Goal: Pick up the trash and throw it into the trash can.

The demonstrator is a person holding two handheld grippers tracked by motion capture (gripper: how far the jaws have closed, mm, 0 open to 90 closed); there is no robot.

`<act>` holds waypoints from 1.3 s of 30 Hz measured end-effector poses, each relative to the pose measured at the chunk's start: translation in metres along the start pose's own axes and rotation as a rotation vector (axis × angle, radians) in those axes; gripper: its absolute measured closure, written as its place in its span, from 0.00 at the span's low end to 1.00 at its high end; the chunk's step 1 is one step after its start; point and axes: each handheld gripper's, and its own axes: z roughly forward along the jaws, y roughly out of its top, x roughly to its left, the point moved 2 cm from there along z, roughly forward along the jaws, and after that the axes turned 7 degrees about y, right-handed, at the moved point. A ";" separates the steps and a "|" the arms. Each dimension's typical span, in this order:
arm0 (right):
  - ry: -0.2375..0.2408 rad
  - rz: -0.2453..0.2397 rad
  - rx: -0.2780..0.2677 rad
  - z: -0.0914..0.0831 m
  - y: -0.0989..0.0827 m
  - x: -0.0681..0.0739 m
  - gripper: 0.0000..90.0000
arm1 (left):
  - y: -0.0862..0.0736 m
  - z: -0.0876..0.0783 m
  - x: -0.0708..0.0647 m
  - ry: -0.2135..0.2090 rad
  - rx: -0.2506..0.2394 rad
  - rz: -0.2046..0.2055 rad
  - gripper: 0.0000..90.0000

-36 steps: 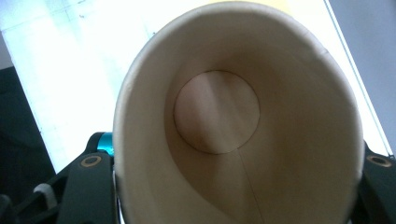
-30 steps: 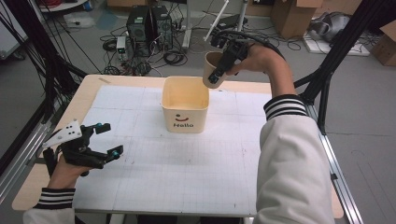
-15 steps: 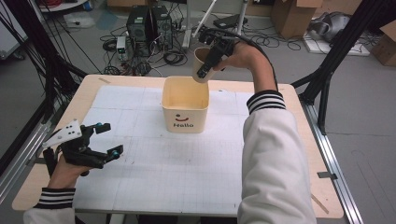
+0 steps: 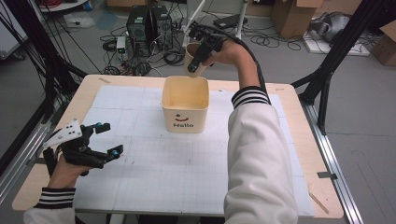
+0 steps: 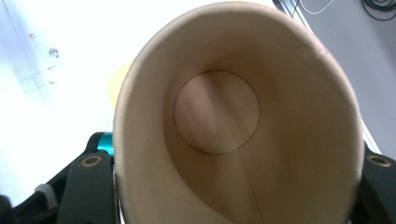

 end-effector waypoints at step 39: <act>-0.002 0.038 0.086 0.084 -0.002 -0.003 0.36 | -0.001 0.002 -0.001 -0.006 0.001 -0.005 0.02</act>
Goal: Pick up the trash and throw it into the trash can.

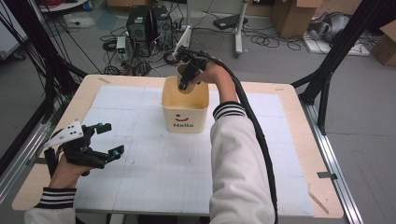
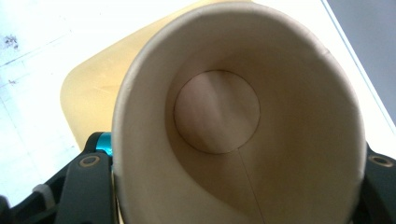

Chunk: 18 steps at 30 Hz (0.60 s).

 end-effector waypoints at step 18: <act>0.045 -0.019 0.006 0.019 0.002 0.002 0.17 | -0.001 0.001 0.000 -0.004 0.002 -0.001 0.02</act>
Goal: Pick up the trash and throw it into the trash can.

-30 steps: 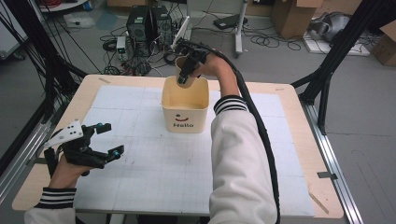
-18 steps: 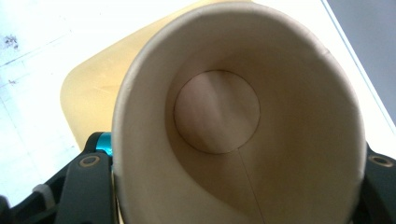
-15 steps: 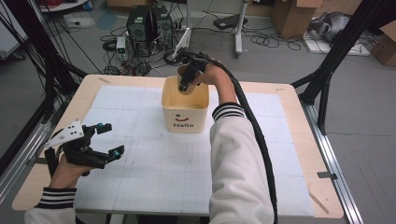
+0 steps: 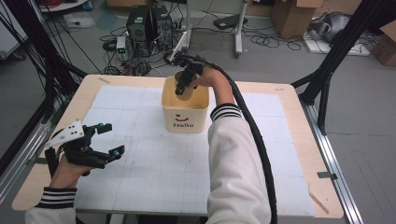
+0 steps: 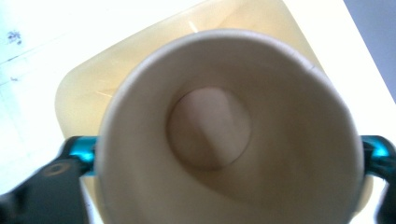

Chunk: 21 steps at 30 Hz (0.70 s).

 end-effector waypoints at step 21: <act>-0.014 -0.034 -0.145 -0.037 -0.002 0.012 0.00 | 0.000 0.001 0.001 -0.003 -0.002 -0.007 0.02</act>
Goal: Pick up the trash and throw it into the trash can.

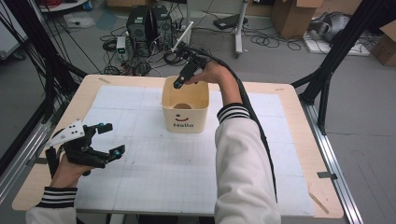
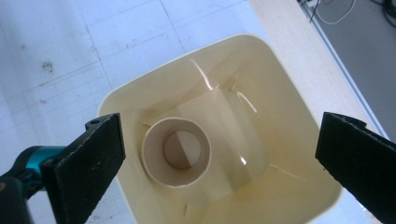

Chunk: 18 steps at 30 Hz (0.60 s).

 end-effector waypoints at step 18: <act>-0.042 -0.005 -0.110 -0.070 -0.018 0.019 0.00 | 0.001 -0.002 0.000 0.021 0.001 0.012 0.02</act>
